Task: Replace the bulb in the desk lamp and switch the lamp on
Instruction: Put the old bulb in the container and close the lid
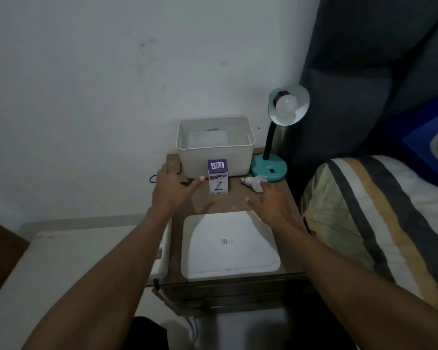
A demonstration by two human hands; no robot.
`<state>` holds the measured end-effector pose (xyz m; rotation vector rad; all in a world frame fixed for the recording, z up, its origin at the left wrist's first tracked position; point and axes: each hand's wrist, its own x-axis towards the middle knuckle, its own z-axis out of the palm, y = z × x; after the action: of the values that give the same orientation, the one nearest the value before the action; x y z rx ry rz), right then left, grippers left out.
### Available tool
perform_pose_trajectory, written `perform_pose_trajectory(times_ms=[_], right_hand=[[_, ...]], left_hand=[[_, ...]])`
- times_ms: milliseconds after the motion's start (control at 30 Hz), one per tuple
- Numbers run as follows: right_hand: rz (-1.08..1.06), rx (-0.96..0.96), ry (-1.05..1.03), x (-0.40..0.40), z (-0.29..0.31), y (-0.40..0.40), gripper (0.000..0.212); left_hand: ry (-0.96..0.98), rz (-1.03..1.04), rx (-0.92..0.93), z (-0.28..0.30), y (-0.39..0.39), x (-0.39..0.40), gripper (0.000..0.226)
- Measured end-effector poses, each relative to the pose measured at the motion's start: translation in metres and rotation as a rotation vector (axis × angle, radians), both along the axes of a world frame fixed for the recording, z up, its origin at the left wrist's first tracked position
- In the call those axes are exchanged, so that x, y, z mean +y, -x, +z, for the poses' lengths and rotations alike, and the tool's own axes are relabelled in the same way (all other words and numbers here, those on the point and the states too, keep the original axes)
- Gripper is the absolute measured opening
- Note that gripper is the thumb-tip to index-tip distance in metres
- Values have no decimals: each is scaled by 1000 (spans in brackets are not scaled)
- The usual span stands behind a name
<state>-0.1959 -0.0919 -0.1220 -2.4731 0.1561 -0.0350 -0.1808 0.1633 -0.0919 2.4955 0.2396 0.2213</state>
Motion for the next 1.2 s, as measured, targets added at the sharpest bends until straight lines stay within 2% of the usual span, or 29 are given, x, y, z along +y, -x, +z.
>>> perform_pose_trajectory(times_ms=[100,333,500,667,767,933,1000,1100,1200], right_hand=[[-24,-55,-7,5,-8,-25,61],[-79,-34,152,11,-34,-70,66],[-122,2,173,9,-51,-84,62],[-133,-44,44,3,-59,-83,60],[-113,-132,-64,2,-48,-79,58],[2,-488,-209,14,-2,-81,49],[28,-570,-248,22,19,-96,47],[58,-566,-262,35,42,-128,47],[99,-411,-161,49,54,-157,52]], left_hand=[[6,-7,-28,8,-43,9,118],[104,-51,-20,9,-118,17,132],[229,-96,-93,-9,-136,15,105],[292,-102,-139,-15,-137,10,110],[299,-107,-147,-16,-138,11,113],[309,-114,-140,-15,-136,10,112],[310,-106,-139,-16,-137,11,116],[331,-90,-133,-17,-139,13,119],[363,-85,-137,-17,-140,12,115]])
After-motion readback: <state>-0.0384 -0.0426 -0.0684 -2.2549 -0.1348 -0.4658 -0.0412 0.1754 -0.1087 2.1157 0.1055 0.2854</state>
